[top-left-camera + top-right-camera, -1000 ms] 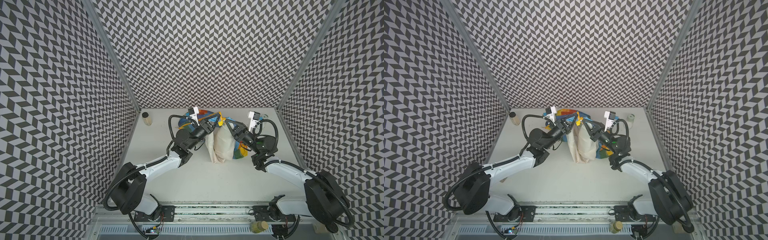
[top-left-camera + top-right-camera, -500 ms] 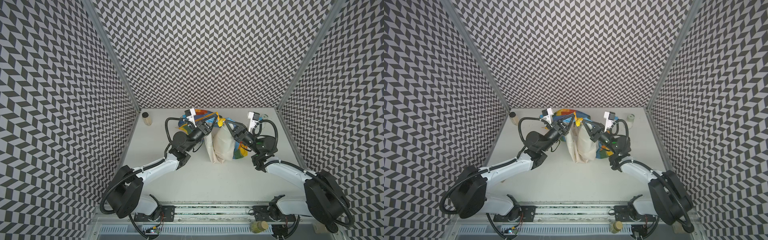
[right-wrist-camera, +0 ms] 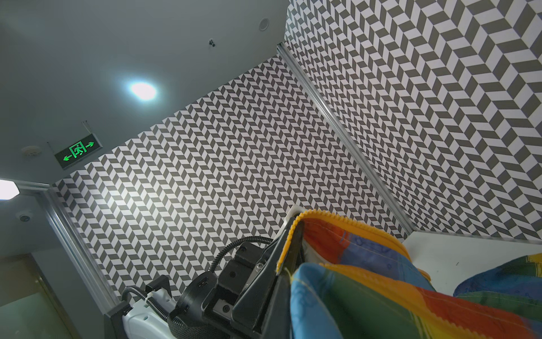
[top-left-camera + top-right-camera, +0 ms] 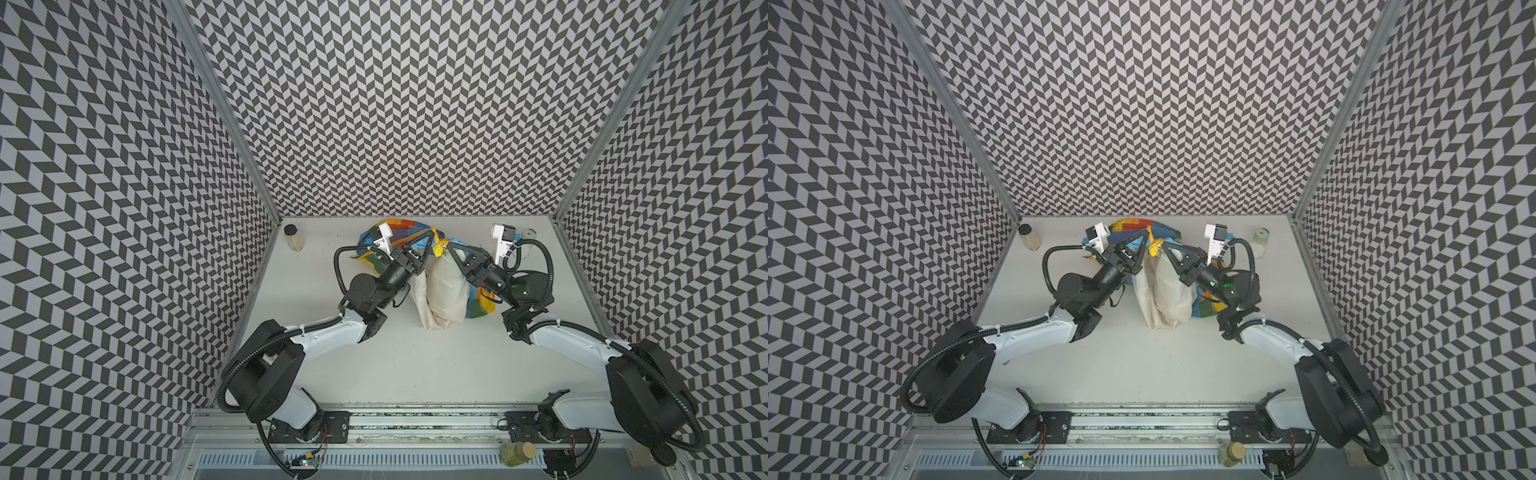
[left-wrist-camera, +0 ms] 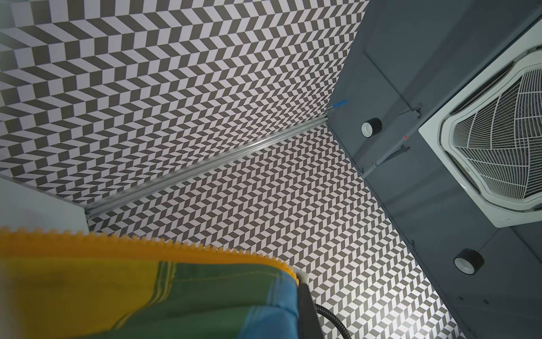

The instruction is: Zip up the jacket

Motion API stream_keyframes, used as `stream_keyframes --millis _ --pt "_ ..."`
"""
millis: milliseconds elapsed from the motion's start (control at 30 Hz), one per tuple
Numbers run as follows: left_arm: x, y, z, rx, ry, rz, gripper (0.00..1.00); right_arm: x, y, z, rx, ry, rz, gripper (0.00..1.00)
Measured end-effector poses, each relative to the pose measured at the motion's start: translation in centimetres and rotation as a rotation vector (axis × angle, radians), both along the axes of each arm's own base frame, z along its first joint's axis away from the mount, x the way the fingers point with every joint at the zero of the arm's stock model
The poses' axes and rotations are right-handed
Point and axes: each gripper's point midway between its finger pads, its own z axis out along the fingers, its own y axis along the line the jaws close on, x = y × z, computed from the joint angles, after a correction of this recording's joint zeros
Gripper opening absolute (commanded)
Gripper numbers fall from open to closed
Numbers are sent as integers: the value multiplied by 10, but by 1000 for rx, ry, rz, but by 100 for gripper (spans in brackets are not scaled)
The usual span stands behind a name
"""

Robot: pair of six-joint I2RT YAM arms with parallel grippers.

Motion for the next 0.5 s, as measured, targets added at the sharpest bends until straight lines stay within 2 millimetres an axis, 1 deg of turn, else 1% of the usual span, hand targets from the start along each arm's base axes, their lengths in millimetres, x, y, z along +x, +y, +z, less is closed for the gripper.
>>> stream_keyframes --millis 267,500 --pt "-1 2 2 -23 0 2 0 -1 1 1 1 -3 2 0" --pt "1 -4 -6 -14 14 -2 0 -4 5 2 2 -5 15 0"
